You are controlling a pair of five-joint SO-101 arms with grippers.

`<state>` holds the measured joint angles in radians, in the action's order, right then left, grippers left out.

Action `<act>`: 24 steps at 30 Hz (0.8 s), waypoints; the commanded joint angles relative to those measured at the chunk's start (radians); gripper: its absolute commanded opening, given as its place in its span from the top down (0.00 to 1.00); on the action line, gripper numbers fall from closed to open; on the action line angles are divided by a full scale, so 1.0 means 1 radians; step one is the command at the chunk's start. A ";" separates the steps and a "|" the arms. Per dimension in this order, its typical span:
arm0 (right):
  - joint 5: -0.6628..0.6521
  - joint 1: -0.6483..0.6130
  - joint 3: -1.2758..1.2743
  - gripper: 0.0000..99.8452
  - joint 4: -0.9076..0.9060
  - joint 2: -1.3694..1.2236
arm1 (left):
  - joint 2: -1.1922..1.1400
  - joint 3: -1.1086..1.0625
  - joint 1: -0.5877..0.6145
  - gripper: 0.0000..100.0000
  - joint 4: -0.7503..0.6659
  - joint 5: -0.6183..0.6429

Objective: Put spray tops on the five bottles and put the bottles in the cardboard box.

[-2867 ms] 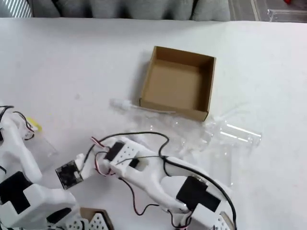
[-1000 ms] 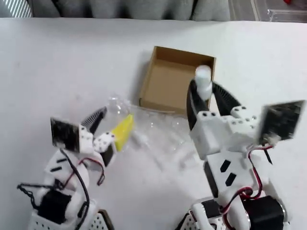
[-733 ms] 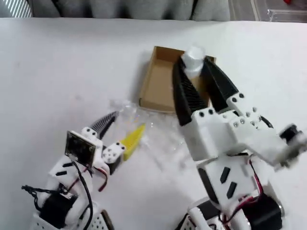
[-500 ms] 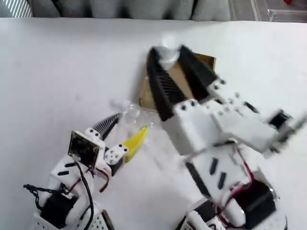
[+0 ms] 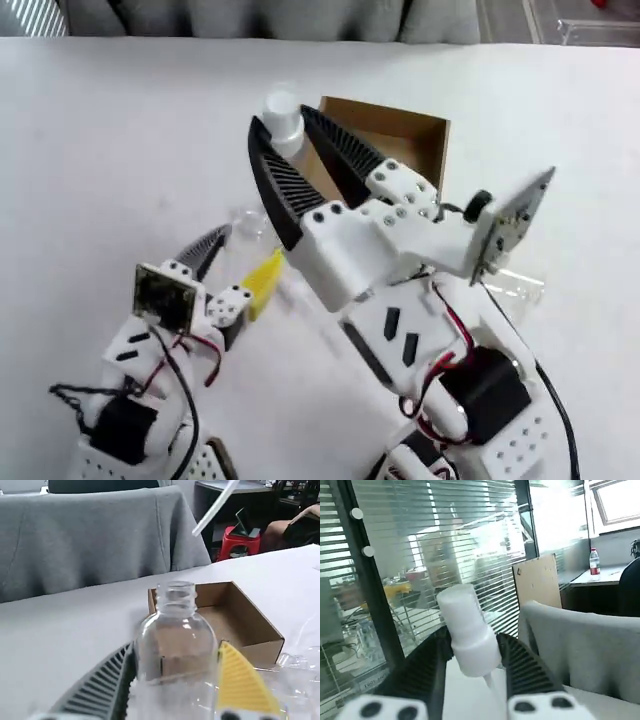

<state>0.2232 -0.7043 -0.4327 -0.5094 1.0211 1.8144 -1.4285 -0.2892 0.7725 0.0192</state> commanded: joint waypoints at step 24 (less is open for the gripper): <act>0.006 -0.038 -0.166 0.98 0.157 -0.033 | 0.008 -0.080 0.019 0.83 -0.192 -0.009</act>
<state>0.2294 -0.7365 -0.5969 -0.4189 0.9950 1.8128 -1.5159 -0.2785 0.6299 0.0146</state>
